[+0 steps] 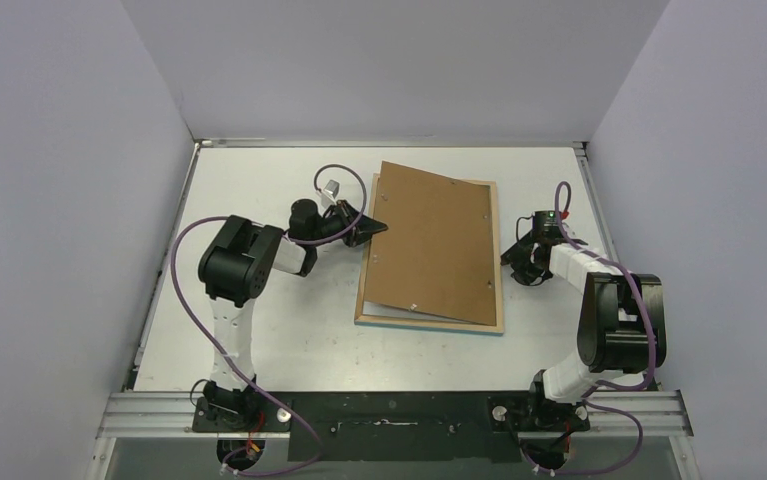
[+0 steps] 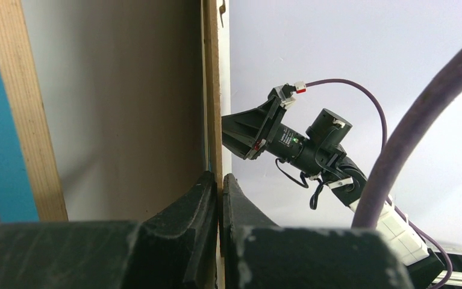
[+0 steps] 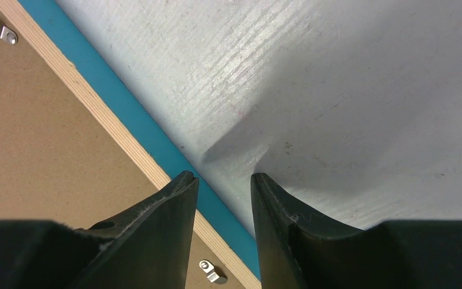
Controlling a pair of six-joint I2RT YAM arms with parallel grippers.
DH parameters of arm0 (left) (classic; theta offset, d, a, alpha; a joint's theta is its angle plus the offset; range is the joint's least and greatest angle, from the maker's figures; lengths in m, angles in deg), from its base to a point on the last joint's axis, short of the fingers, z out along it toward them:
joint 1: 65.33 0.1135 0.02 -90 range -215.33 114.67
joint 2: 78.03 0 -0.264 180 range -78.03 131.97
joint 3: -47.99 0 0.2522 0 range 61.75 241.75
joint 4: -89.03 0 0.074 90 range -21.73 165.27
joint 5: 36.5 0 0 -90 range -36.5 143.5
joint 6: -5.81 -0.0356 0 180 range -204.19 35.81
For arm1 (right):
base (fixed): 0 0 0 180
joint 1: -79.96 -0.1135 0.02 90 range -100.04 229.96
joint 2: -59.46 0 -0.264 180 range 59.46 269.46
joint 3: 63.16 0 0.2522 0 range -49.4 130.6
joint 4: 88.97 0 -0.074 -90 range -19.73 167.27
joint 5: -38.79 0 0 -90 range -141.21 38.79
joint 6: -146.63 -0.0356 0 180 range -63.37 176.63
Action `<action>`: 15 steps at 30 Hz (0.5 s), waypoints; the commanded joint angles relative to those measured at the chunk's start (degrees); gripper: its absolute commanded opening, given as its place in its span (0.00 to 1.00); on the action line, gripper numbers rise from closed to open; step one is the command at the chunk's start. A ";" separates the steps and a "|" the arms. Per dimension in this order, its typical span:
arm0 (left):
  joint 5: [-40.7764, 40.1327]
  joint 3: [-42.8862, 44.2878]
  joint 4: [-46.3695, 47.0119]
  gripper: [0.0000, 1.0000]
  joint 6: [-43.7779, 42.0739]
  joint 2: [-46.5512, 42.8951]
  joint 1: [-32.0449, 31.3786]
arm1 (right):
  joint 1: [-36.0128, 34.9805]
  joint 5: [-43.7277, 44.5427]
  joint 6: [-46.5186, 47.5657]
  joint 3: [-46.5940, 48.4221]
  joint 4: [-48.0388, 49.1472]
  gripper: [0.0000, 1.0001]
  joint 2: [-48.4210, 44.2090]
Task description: Put the photo into the frame
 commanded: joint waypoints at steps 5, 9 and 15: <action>2.55 4.83 5.62 0.00 0.42 1.46 -1.07 | 0.00 -0.50 0.55 -1.92 0.25 0.40 1.58; 2.61 4.61 4.48 0.00 0.09 1.68 -1.45 | -0.11 -0.73 0.54 -2.12 0.46 0.40 2.04; 1.30 4.18 -3.51 0.10 -2.59 0.00 -1.65 | -0.40 -1.05 0.39 -2.16 0.57 0.41 2.51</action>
